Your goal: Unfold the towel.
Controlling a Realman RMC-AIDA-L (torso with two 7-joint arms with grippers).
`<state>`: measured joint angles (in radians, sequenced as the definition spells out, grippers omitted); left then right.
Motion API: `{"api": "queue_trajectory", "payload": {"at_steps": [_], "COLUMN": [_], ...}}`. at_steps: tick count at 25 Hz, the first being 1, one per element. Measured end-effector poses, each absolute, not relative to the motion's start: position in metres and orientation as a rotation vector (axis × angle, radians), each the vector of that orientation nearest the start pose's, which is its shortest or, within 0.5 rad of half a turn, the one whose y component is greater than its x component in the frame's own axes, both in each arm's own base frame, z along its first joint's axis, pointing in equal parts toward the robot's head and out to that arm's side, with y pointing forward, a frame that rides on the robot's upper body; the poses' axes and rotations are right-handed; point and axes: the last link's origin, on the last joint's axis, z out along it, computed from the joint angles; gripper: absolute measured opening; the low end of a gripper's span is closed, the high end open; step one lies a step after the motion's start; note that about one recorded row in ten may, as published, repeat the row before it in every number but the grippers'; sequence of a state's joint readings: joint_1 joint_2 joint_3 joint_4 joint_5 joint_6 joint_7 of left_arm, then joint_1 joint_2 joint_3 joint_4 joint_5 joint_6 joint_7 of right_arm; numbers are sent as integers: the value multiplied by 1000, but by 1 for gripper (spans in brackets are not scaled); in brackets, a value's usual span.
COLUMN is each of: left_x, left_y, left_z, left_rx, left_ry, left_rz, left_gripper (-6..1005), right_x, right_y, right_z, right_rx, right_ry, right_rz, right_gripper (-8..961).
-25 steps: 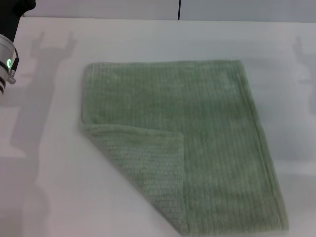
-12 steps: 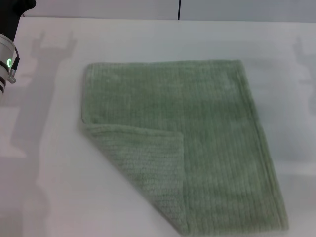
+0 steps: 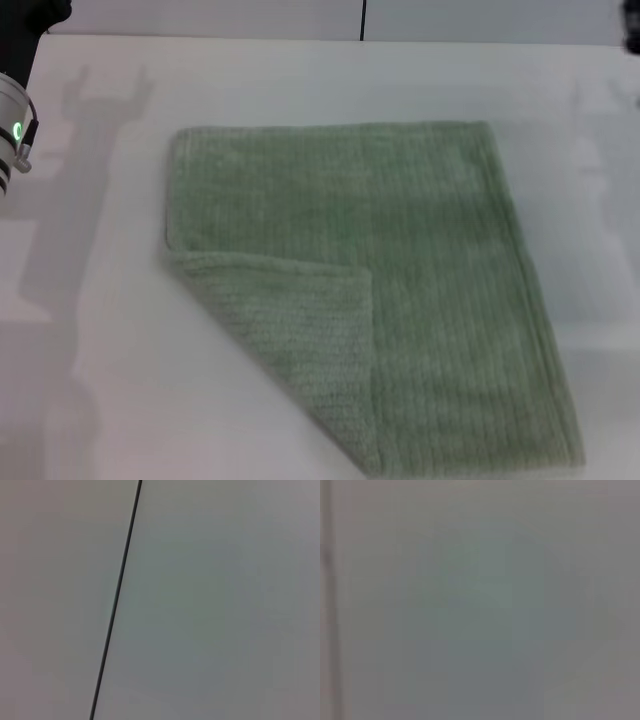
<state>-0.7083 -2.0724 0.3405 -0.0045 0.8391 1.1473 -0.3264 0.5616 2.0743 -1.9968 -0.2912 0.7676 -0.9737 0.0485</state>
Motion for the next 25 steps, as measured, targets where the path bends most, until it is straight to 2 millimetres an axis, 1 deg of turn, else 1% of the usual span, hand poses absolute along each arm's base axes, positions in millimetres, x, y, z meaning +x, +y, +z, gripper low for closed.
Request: {"api": "queue_trajectory", "payload": {"at_steps": [2, 3, 6, 7, 9, 10, 11, 12, 13, 14, 16, 17, 18, 19, 20, 21, 22, 23, 24, 25], "left_x": [-290, -291, -291, -291, -292, -292, -292, -293, -293, -293, -292, -292, -291, -291, -290, -290, -289, -289, -289, -289], "left_y": [406, 406, 405, 405, 405, 405, 405, 405, 404, 404, 405, 405, 406, 406, 406, 406, 407, 408, 408, 408], "left_z": [31, 31, 32, 32, 32, 33, 33, 33, 33, 33, 33, 33, 33, 33, 33, 33, 34, 34, 34, 34], "left_rx": [-1407, -1406, -1404, -1403, -1400, -1394, -1393, -1392, -1392, -1392, -1392, -1392, -1393, -1393, -1393, -1393, -1392, -1389, -1389, -1387], "left_ry": [-595, -594, -593, -594, -594, -597, -597, -597, -597, -597, -597, -596, -595, -595, -593, -593, -593, -593, -593, -594], "left_rz": [-884, -883, -883, -883, -884, -886, -886, -886, -886, -886, -886, -887, -889, -889, -891, -891, -893, -896, -896, -897], "left_gripper": [844, 844, 844, 844, 844, 844, 844, 844, 844, 844, 844, 844, 844, 844, 844, 844, 844, 844, 844, 844], "right_x": [275, 268, 258, 258, 250, 242, 242, 238, 230, 230, 220, 217, 208, 208, 201, 201, 197, 187, 187, 180], "right_y": [400, 404, 409, 409, 410, 410, 410, 409, 409, 409, 408, 408, 409, 409, 410, 410, 410, 411, 411, 412], "right_z": [-9, -19, -27, -27, -29, -27, -27, -26, -22, -22, -19, -19, -18, -18, -17, -17, -17, -16, -16, -16], "right_rx": [-1574, -1643, -1723, -1723, -1771, -1809, -1809, -1827, -1851, -1851, -1880, -1892, -1924, -1924, -1955, -1955, -1969, -1995, -1995, -2017], "right_ry": [560, 577, 613, 613, 635, 645, 645, 649, 657, 657, 684, 700, 741, 741, 781, 781, 801, 829, 829, 852], "right_rz": [715, 688, 646, 646, 617, 573, 573, 543, 486, 486, 418, 393, 333, 333, 269, 269, 238, 186, 186, 137], "right_gripper": [522, 487, 383, 349, 282, 250, 218, 186, 154, 122, 58, 43, 27, 12, -3, -3, -3, -3, -3, -3]}}
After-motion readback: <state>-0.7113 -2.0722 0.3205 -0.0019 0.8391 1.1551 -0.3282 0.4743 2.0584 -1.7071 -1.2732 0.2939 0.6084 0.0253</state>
